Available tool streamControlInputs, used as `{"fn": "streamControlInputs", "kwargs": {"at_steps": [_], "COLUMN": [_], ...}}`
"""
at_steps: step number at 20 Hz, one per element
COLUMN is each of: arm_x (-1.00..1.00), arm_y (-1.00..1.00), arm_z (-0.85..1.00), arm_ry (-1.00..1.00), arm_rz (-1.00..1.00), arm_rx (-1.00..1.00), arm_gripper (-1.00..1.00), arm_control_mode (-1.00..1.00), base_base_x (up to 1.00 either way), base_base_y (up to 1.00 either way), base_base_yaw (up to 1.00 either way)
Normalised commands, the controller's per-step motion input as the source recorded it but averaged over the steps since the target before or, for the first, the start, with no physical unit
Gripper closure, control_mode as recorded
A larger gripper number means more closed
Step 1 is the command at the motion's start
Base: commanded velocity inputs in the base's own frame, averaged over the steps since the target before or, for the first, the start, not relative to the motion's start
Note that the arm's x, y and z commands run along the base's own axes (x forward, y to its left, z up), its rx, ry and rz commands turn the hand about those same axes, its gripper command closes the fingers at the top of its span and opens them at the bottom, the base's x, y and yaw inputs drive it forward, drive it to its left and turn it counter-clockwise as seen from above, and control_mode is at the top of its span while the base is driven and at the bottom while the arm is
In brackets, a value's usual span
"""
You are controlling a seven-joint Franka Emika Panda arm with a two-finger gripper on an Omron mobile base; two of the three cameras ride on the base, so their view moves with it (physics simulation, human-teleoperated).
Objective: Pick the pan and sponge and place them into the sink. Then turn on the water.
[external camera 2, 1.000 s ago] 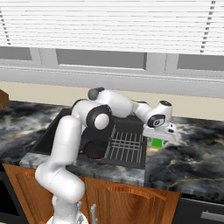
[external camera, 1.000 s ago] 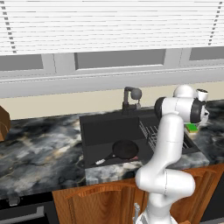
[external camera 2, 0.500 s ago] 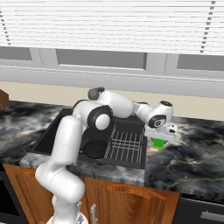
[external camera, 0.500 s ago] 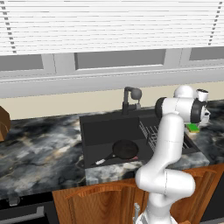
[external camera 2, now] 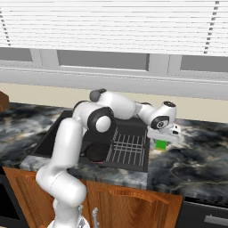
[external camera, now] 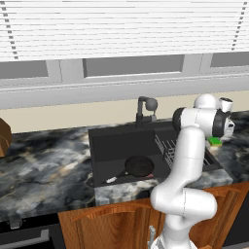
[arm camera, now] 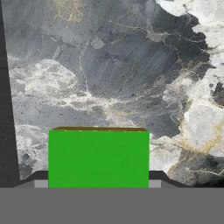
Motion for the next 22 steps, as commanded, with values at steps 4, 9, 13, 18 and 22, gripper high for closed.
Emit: {"fn": "streamControlInputs", "kwargs": {"at_steps": [4,9,13,18,22], "arm_x": [-0.17,-0.31,-0.35,-0.22,-0.14], "arm_y": [0.12,0.20,0.38,0.57,0.62], "arm_z": [0.62,0.56,0.33,0.20,0.14], "arm_ry": [-0.04,-0.08,-0.08,-0.06,-0.03], "arm_rz": [-0.01,0.00,0.00,0.00,0.00], "arm_rx": [0.00,-0.03,-0.07,-0.06,-0.04], "arm_gripper": [1.00,1.00,1.00,1.00,1.00], "arm_control_mode": [-1.00,-1.00,-1.00,-1.00,-1.00], "base_base_x": [0.00,0.00,0.00,0.00,0.00], "base_base_y": [0.00,0.00,0.00,0.00,0.00], "base_base_yaw": [0.00,0.00,0.00,0.00,0.00]}}
